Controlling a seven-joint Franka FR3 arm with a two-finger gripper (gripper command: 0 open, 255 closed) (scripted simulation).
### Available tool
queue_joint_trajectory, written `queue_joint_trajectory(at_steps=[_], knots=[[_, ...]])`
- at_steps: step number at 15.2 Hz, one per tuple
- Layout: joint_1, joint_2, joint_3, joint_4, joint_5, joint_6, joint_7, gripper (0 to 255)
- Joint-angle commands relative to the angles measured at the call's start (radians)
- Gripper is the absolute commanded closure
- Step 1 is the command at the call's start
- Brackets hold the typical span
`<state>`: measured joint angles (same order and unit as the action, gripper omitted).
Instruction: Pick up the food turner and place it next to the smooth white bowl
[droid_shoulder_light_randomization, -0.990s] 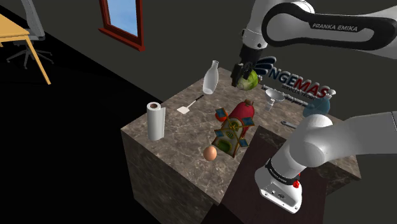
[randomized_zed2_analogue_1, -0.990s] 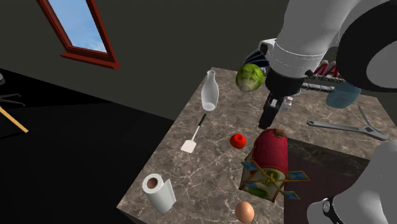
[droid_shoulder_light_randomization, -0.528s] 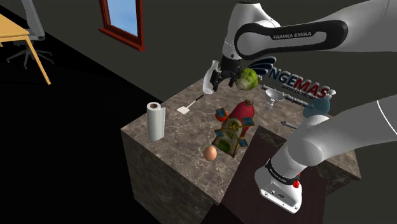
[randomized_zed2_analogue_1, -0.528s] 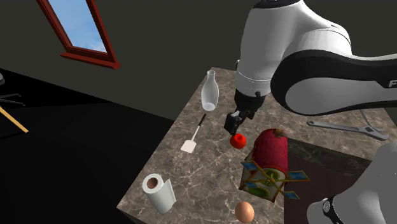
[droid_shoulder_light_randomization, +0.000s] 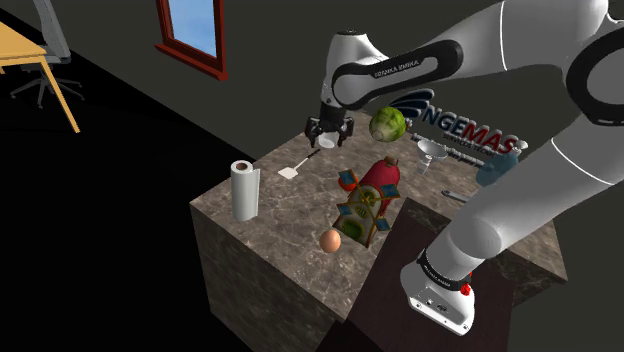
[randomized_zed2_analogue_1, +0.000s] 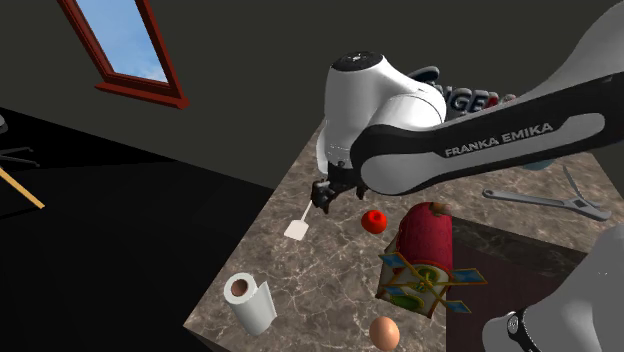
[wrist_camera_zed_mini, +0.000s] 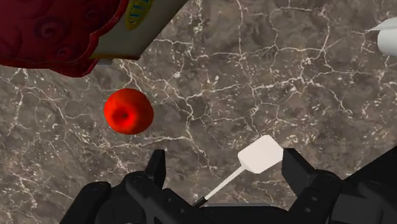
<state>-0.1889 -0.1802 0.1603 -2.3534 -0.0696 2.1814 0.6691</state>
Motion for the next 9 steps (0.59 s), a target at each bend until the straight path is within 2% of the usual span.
queue_joint_trajectory(at_steps=[1, 9], knots=[[-0.015, 0.083, 0.004, 0.040, -0.015, 0.043, 0.088, 0], [-0.039, 0.388, -0.034, 0.227, -0.070, 0.158, 0.391, 0]])
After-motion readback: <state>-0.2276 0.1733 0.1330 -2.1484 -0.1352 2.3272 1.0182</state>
